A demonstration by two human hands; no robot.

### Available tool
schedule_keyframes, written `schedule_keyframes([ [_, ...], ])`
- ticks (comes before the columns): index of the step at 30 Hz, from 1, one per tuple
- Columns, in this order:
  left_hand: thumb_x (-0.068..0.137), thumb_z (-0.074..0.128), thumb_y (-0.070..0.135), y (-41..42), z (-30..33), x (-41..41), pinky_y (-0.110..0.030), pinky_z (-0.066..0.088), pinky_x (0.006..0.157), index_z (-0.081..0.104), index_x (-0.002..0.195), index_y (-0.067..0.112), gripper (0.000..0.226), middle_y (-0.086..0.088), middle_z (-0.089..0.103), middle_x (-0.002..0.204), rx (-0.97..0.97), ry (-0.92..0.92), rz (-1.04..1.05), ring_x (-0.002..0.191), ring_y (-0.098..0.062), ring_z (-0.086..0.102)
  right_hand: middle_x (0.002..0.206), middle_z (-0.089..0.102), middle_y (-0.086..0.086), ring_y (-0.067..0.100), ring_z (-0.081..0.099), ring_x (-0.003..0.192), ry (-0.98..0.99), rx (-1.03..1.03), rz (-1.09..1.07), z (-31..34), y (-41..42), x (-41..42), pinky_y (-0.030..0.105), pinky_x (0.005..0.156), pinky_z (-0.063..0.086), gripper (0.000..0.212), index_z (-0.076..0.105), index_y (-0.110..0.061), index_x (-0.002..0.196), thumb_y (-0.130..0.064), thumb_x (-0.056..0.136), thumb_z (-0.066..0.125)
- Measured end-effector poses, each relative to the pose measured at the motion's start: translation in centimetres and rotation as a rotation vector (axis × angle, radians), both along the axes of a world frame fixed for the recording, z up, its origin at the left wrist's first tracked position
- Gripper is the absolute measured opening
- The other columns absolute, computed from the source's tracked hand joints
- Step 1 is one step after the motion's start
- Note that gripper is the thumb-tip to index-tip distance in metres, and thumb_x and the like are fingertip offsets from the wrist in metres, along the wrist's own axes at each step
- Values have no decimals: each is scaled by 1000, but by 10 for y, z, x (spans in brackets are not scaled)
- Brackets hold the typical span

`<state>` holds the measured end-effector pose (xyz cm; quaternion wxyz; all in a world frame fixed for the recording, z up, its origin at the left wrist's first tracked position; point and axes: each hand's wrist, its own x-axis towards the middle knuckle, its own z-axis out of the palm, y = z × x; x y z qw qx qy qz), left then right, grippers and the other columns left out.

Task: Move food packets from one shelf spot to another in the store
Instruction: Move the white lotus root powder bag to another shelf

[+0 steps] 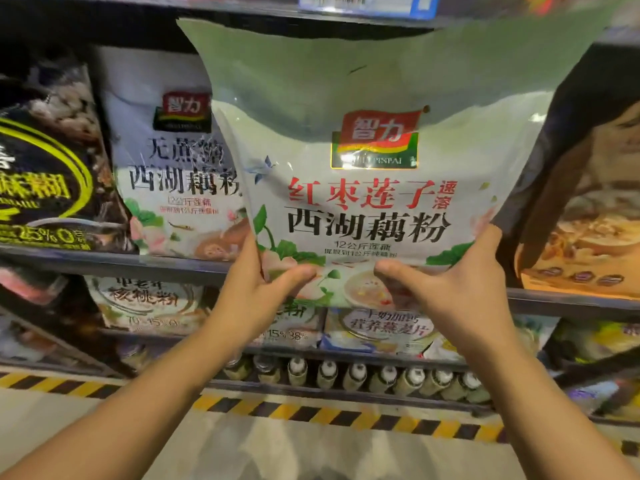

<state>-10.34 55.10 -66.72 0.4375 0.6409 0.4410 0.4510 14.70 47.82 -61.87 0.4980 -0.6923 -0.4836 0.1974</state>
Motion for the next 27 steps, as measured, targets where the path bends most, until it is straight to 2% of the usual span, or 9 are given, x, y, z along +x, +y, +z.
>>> schedule_keyframes([
  [3, 78, 81, 48, 12, -5, 10, -16, 56, 88, 47, 138, 33, 71, 20, 72, 114, 32, -7, -8, 107, 0, 69, 112, 52, -32, -36, 48, 95, -33, 44, -31, -9, 16, 5, -6, 69, 42, 94, 31, -39, 119, -59, 54, 96],
  [6, 86, 82, 33, 22, -5, 17, -17, 55, 92, 47, 140, 30, 64, 17, 71, 121, 64, -18, 0, 113, -1, 67, 115, 55, -30, -31, 50, 100, -16, 81, -44, -14, 28, 9, -1, 74, 45, 97, 32, -36, 125, -56, 55, 96],
  [10, 89, 80, 27, 32, 2, 24, -16, 51, 98, 46, 142, 32, 63, 18, 67, 130, 79, -42, -20, 122, -1, 63, 116, 55, -28, -25, 52, 101, -21, 100, -28, -14, 42, 17, -6, 77, 41, 95, 33, -32, 125, -52, 58, 97],
  [15, 89, 79, 27, 48, 18, 32, -9, 51, 89, 49, 141, 30, 60, 23, 68, 128, 68, -46, -42, 118, 4, 64, 108, 55, -25, -32, 51, 88, -28, 106, -49, -8, 61, 27, -7, 68, 39, 94, 36, -26, 122, -52, 57, 98],
  [19, 87, 82, 29, 64, 21, 39, -10, 54, 81, 57, 123, 34, 44, 24, 73, 117, 65, -15, 10, 106, 5, 69, 101, 54, -19, -11, 53, 85, -63, 123, -93, -8, 78, 30, -4, 62, 40, 88, 37, -20, 112, -50, 57, 98],
  [22, 85, 84, 28, 72, 15, 42, -19, 58, 81, 58, 116, 29, 40, 18, 75, 112, 67, -12, 68, 103, 0, 72, 101, 52, -19, -21, 57, 85, -63, 146, -105, -13, 88, 30, -5, 63, 39, 85, 36, -21, 108, -49, 58, 99],
  [24, 83, 85, 32, 75, 11, 43, -11, 55, 74, 57, 109, 33, 38, 25, 73, 108, 76, 47, 101, 97, 7, 70, 104, 53, -21, -29, 54, 88, -37, 141, -98, -25, 91, 30, -5, 65, 41, 83, 36, -22, 110, -44, 61, 99],
  [26, 82, 85, 37, 78, 6, 44, -9, 52, 68, 55, 100, 37, 35, 22, 74, 99, 65, 153, 114, 92, 10, 68, 105, 56, -20, -13, 61, 91, -5, 92, -99, -38, 91, 31, 0, 66, 46, 82, 36, -23, 111, -43, 62, 99],
  [27, 82, 85, 40, 79, 2, 44, -13, 52, 69, 55, 99, 36, 35, 19, 73, 96, 50, 204, 118, 90, 7, 68, 106, 57, -18, -7, 60, 94, 5, 61, -93, -44, 91, 31, 3, 67, 48, 81, 37, -22, 111, -42, 63, 99],
])
